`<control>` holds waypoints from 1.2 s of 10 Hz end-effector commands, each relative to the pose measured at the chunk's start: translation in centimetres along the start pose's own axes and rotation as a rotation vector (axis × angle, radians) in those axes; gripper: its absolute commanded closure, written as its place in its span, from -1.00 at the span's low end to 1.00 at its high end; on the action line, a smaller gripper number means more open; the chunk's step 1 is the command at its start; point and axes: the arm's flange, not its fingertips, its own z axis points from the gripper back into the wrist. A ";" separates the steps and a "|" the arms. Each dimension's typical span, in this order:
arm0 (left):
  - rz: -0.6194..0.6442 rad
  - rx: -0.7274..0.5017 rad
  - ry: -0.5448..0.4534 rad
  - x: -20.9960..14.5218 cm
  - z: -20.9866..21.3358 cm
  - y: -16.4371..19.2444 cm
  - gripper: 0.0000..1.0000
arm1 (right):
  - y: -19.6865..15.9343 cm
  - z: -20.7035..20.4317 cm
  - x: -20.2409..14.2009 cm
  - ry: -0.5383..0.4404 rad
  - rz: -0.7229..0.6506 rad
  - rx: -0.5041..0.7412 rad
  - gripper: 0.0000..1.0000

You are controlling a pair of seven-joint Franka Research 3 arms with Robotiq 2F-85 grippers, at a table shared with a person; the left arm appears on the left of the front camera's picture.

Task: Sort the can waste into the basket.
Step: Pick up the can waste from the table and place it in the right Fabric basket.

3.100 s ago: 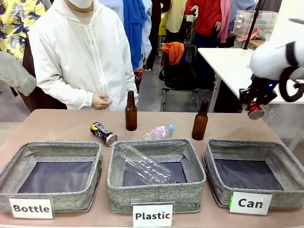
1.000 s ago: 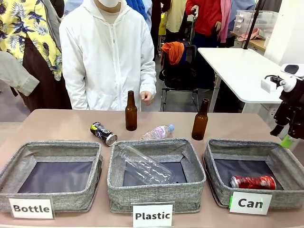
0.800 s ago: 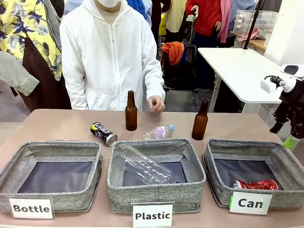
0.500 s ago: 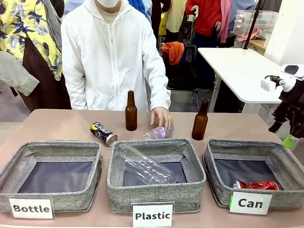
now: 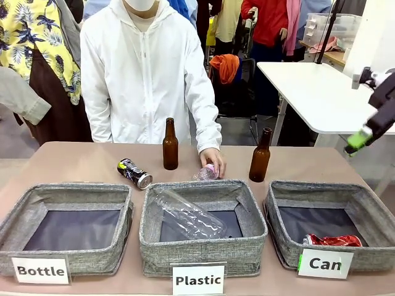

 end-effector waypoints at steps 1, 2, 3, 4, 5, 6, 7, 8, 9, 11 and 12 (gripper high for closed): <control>-0.020 -0.005 0.008 -0.2 0.1 0.0 -1.00 | -1.4 1.6 0.5 -0.788 -0.570 0.456 -1.00; -0.020 -0.005 0.008 -0.2 0.1 0.0 -1.00 | -2.5 2.1 0.1 -0.873 -0.619 0.505 -1.00; -0.020 -0.005 0.008 -0.2 0.1 0.0 -1.00 | -3.3 2.4 -0.2 -0.887 -0.647 0.546 -1.00; -0.020 -0.005 0.008 -0.2 0.1 0.0 -1.00 | -3.8 2.5 0.0 -0.868 -0.663 0.545 -1.00; -0.020 -0.005 0.008 -0.2 0.1 0.0 -1.00 | -4.2 2.3 0.4 -0.840 -0.677 0.524 -1.00; -0.020 -0.005 0.008 -0.2 0.1 0.0 -1.00 | -4.6 3.3 -0.7 -0.369 -0.444 0.321 -1.00; -0.020 -0.005 0.008 -0.2 0.1 0.0 -1.00 | -4.6 3.3 -0.7 -0.369 -0.444 0.321 -1.00; -0.020 -0.005 0.008 -0.2 0.1 0.0 -1.00 | -4.6 3.3 -0.7 -0.369 -0.444 0.321 -1.00; -0.020 -0.005 0.008 -0.2 0.1 0.0 -1.00 | -4.6 3.3 -0.7 -0.369 -0.444 0.321 -1.00; -0.020 -0.005 0.008 -0.2 0.1 0.0 -1.00 | -4.6 3.3 -0.7 -0.369 -0.444 0.321 -1.00; -0.020 -0.005 0.008 -0.2 0.1 0.0 -1.00 | -4.6 3.3 -0.7 -0.369 -0.444 0.321 -1.00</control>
